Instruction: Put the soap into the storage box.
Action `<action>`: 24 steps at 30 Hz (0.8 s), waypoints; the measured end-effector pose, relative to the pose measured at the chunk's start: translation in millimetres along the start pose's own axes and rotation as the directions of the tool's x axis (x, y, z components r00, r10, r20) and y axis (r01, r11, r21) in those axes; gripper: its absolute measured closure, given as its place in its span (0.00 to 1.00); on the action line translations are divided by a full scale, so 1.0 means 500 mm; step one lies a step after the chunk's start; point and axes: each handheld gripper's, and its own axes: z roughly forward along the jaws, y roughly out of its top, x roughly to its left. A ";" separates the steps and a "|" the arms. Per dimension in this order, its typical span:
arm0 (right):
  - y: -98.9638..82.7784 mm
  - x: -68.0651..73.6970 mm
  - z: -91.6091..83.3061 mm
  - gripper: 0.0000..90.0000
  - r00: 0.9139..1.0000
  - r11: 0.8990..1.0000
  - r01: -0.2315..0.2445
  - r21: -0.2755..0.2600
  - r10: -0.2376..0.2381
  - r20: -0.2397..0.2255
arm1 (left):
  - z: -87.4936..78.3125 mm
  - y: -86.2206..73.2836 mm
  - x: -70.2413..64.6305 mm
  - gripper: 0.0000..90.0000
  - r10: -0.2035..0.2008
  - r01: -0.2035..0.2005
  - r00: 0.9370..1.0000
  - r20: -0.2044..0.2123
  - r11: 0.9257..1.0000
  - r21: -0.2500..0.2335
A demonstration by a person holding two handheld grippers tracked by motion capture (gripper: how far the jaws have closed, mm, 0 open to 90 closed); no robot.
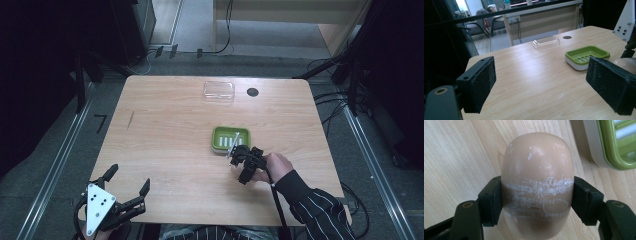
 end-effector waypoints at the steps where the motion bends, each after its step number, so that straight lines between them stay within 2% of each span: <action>1: 0.001 0.000 -0.001 0.37 1.000 1.000 0.002 0.003 -0.002 0.006 | 0.000 0.000 0.000 0.11 0.003 -0.003 1.000 0.001 1.000 0.001; 9: 0.012 -0.005 -0.009 0.37 1.000 1.000 0.016 -0.005 -0.016 0.010 | 0.000 0.000 0.000 0.11 0.001 -0.001 1.000 -0.002 1.000 0.003; 13: 0.018 -0.008 -0.013 0.37 0.999 0.999 0.045 -0.006 -0.045 0.014 | 0.000 0.000 0.000 0.11 0.004 -0.003 1.000 -0.002 1.000 0.004; 24: 0.031 -0.020 -0.036 0.37 0.997 0.997 0.066 -0.026 -0.065 0.032 | -0.004 -0.002 0.001 0.11 0.001 -0.001 1.000 -0.008 1.000 0.004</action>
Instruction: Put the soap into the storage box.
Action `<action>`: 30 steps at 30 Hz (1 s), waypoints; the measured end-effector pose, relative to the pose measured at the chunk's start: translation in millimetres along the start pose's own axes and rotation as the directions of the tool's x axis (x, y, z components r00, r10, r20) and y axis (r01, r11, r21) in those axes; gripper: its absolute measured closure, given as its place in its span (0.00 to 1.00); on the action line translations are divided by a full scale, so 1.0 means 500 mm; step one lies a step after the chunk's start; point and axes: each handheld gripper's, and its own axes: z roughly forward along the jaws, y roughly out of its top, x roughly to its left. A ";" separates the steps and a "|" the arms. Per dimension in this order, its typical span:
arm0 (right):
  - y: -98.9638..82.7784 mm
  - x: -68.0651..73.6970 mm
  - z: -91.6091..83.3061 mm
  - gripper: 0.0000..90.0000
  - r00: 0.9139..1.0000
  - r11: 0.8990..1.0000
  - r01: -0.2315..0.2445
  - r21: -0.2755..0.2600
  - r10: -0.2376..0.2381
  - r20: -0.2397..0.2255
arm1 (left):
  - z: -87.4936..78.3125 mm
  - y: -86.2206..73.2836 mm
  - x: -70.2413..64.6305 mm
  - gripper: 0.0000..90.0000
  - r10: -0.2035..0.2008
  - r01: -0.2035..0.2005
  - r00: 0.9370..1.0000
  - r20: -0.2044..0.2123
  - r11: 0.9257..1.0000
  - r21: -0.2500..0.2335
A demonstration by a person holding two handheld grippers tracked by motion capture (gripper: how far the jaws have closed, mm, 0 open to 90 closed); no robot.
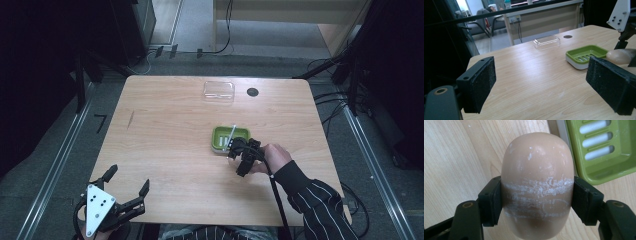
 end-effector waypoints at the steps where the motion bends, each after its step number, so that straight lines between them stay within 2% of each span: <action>1: 0.001 -0.001 -0.003 0.37 1.000 1.000 0.001 0.001 -0.001 0.001 | -0.001 0.000 0.001 0.11 0.000 0.000 1.000 -0.002 1.000 0.000; 6: 0.007 -0.008 -0.014 0.37 1.000 1.000 0.011 -0.010 -0.011 0.002 | -0.004 -0.001 0.001 0.11 -0.002 0.002 1.000 -0.007 1.000 -0.002; 12: 0.011 -0.015 -0.020 0.37 0.999 0.999 0.050 -0.008 -0.050 0.010 | -0.005 -0.001 0.001 0.11 -0.005 0.005 1.000 -0.009 1.000 -0.003; 30: 0.018 -0.042 -0.036 0.37 0.996 0.996 0.090 -0.005 -0.089 0.025 | -0.006 -0.001 0.002 0.11 -0.006 0.006 1.000 -0.012 1.000 -0.001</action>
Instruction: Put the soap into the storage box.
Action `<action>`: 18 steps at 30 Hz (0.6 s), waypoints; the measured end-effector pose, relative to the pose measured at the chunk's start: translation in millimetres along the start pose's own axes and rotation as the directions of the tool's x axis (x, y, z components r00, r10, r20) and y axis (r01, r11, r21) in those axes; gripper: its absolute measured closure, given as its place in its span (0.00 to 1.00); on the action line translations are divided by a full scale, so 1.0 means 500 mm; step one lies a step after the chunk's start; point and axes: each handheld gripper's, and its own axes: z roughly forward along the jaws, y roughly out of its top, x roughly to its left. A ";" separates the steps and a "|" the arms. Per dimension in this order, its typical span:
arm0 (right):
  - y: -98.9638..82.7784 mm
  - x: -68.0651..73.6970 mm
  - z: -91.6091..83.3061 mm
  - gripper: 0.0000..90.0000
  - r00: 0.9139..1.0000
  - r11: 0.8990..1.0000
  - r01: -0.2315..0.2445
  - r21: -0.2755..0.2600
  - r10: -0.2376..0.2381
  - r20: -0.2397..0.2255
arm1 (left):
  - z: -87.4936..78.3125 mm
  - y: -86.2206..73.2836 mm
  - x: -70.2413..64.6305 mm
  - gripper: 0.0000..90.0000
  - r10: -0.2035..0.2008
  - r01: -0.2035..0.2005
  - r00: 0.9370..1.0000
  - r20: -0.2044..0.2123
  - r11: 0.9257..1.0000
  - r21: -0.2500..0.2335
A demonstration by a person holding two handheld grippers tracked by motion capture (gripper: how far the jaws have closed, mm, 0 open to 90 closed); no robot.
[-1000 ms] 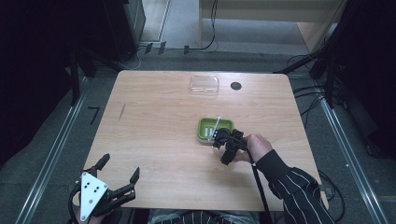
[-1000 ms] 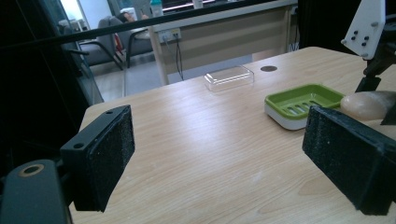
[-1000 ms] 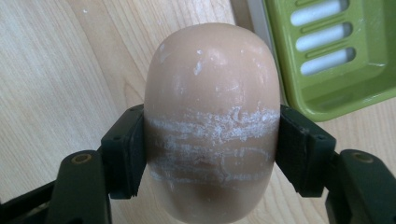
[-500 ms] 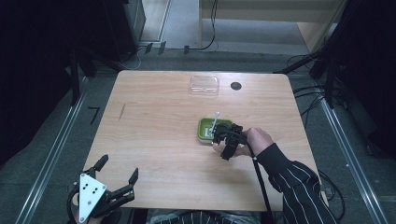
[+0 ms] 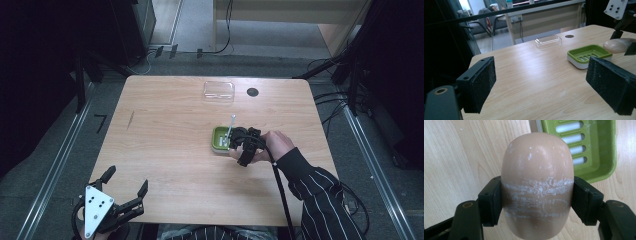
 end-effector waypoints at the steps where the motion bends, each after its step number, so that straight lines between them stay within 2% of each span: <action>1: 0.000 -0.001 0.000 0.37 1.000 1.000 -0.003 -0.001 0.003 -0.001 | 0.000 0.000 0.000 0.11 0.000 0.000 1.000 -0.001 1.000 0.001; 9: 0.010 -0.011 -0.006 0.37 1.000 1.000 0.028 0.000 -0.028 0.006 | -0.002 0.000 0.000 0.11 0.003 -0.003 1.000 0.000 1.000 0.004; 18: 0.014 -0.033 -0.012 0.37 0.999 0.999 0.042 -0.017 -0.042 0.010 | -0.003 -0.001 0.001 0.11 0.004 -0.004 1.000 -0.003 1.000 0.005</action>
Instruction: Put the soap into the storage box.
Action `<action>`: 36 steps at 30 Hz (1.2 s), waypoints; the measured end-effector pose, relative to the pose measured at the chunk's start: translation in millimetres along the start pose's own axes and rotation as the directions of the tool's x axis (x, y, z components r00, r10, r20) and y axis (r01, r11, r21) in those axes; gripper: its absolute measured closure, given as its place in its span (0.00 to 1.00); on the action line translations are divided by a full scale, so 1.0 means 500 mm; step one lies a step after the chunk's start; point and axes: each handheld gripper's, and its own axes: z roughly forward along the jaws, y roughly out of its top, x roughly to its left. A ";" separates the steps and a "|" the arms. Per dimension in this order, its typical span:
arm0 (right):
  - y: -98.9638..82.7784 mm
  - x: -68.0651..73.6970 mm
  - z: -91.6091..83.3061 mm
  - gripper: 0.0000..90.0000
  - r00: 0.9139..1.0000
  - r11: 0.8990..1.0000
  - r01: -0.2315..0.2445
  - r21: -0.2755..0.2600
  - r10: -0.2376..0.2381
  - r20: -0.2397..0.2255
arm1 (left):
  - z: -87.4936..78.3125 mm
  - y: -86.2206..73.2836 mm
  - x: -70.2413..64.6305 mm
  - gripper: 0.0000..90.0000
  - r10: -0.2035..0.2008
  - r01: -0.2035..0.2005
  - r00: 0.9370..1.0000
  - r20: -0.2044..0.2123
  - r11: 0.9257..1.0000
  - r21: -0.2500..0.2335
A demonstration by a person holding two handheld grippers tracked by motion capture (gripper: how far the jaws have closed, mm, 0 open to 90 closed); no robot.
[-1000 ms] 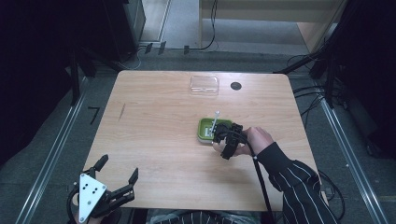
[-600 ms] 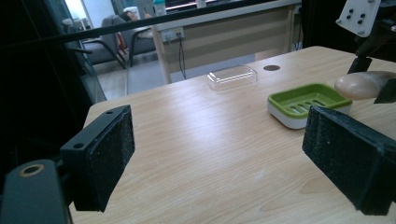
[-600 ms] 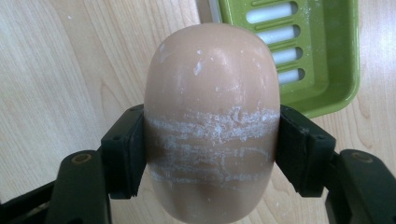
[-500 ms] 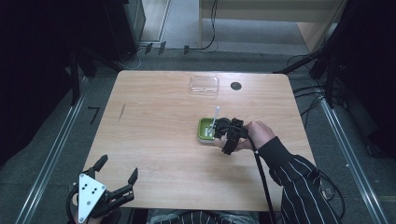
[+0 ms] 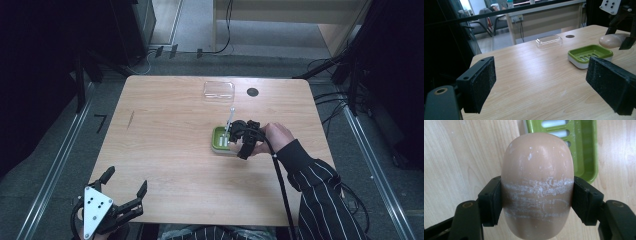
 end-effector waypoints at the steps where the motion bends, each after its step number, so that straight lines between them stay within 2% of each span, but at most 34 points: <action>1: 0.001 -0.002 -0.001 0.37 1.000 1.000 -0.005 0.002 0.005 -0.002 | 0.000 0.000 0.000 0.11 0.000 0.000 1.000 0.000 1.000 0.000; 2: 0.002 -0.006 0.000 0.37 1.000 1.000 0.006 -0.003 -0.006 0.002 | 0.000 0.000 0.000 0.11 -0.002 0.002 1.000 -0.002 1.000 -0.001; 6: 0.004 -0.012 0.002 0.37 1.000 1.000 0.002 0.005 -0.002 -0.002 | 0.000 0.000 0.000 0.11 0.001 -0.001 1.000 -0.001 1.000 0.001; 7: 0.004 -0.015 0.004 0.37 1.000 1.000 0.020 0.000 -0.020 0.005 | 0.000 -0.001 0.000 0.11 0.001 -0.001 1.000 -0.001 1.000 0.001; 9: 0.006 -0.020 0.005 0.37 1.000 1.000 0.027 -0.002 -0.027 -0.001 | -0.001 -0.001 0.001 0.11 0.000 0.000 1.000 -0.003 1.000 0.000; 11: 0.008 -0.022 0.006 0.37 1.000 1.000 0.013 0.004 -0.013 0.000 | -0.002 -0.001 0.001 0.11 -0.002 0.002 1.000 -0.003 1.000 -0.001; 22: 0.019 -0.038 0.013 0.37 0.999 0.999 0.040 -0.002 -0.040 0.002 | -0.005 -0.002 0.002 0.11 -0.001 0.001 1.000 -0.010 1.000 0.001; 23: 0.019 -0.038 0.014 0.37 1.000 1.000 0.030 0.001 -0.030 -0.002 | -0.005 -0.002 0.002 0.11 -0.002 0.002 1.000 -0.010 1.000 0.001; 28: 0.023 -0.046 0.020 0.37 0.999 0.998 0.054 -0.017 -0.054 0.001 | -0.007 -0.003 0.002 0.11 -0.007 0.007 1.000 -0.014 1.000 0.003; 36: 0.029 -0.055 0.030 0.37 0.997 0.997 0.075 -0.010 -0.075 -0.003 | -0.010 -0.004 0.003 0.11 -0.010 0.010 1.000 -0.020 1.000 0.007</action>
